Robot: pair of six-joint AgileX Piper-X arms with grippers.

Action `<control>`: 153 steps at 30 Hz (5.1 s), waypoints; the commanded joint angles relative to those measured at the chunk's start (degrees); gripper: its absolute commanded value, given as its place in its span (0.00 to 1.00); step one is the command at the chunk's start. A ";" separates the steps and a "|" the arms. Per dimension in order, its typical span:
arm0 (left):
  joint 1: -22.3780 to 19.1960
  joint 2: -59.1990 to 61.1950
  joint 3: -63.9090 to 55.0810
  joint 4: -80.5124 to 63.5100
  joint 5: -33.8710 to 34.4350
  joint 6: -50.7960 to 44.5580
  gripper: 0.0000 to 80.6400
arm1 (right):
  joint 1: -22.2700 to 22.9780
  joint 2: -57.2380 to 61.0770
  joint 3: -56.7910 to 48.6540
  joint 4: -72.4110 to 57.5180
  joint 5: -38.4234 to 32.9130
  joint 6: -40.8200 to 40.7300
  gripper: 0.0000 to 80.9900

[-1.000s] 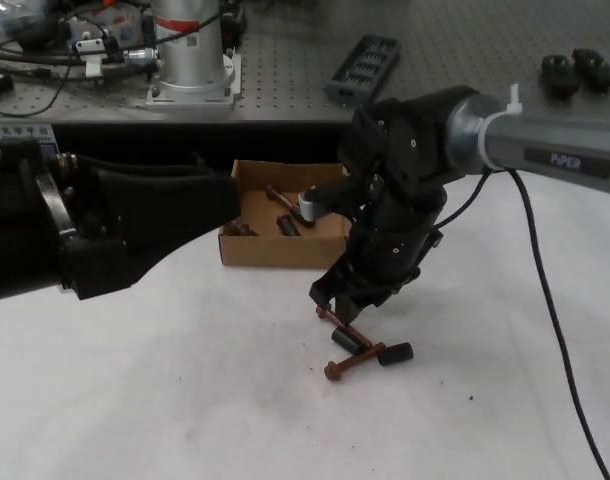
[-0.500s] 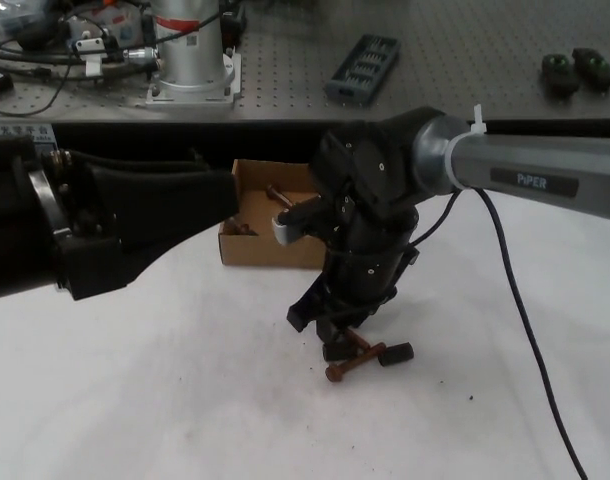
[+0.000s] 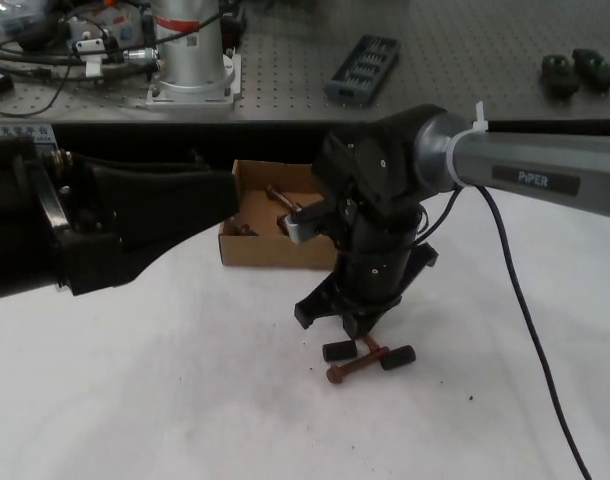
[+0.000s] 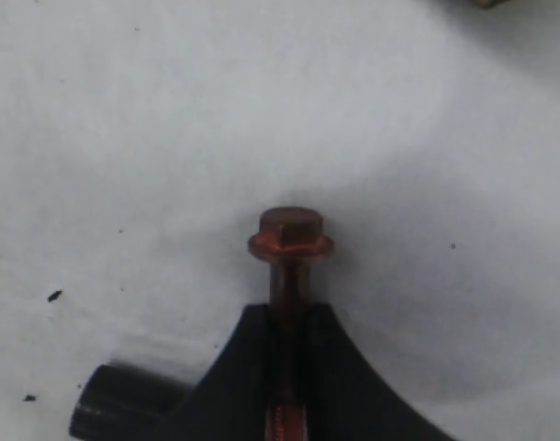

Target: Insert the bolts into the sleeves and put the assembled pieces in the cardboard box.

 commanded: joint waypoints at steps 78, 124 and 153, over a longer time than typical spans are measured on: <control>-0.88 28.62 -20.93 33.72 -30.94 8.30 0.35 | -9.39 -34.48 7.60 -2.78 1.66 14.81 0.40; -8.91 58.06 -30.80 43.66 -41.74 -6.01 0.35 | -7.74 -68.24 57.98 -33.21 -19.40 21.70 0.25; -8.91 59.68 -37.26 54.09 -39.13 -5.37 0.01 | -7.74 -75.04 59.12 -32.74 -19.04 20.32 0.25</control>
